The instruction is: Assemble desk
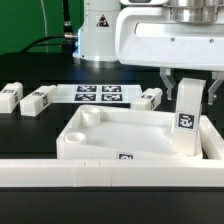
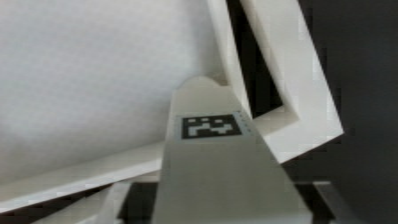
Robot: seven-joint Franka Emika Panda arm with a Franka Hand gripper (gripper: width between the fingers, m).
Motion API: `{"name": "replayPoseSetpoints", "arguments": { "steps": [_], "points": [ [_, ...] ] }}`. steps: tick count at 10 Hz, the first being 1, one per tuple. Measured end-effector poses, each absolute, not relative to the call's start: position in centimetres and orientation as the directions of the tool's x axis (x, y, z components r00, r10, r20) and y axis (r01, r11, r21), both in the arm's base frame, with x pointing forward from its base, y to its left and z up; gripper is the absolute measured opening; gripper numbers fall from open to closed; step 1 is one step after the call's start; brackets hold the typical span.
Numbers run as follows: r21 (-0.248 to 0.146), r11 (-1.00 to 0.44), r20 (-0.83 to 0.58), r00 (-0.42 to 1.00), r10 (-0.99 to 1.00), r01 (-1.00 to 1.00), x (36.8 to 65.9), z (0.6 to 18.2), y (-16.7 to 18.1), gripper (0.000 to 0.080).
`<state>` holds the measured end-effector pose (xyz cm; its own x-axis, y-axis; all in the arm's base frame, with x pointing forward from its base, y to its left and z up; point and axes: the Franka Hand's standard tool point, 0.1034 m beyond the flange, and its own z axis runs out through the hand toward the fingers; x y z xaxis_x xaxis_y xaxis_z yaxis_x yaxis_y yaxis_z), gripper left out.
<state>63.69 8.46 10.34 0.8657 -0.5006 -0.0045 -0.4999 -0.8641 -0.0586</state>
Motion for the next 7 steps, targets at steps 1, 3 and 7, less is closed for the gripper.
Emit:
{"name": "replayPoseSetpoints", "arguments": {
  "steps": [1, 3, 7],
  "points": [
    [-0.059, -0.866, -0.004, 0.867, -0.498, -0.497, 63.7, 10.3, 8.5, 0.0572],
    [-0.063, -0.878, 0.0, 0.88, -0.475, -0.474, 63.5, 10.9, 8.7, 0.0572],
    [-0.064, -0.91, -0.008, 0.912, -0.41, -0.41, 60.1, 12.8, 7.7, 0.0649]
  ]
}}
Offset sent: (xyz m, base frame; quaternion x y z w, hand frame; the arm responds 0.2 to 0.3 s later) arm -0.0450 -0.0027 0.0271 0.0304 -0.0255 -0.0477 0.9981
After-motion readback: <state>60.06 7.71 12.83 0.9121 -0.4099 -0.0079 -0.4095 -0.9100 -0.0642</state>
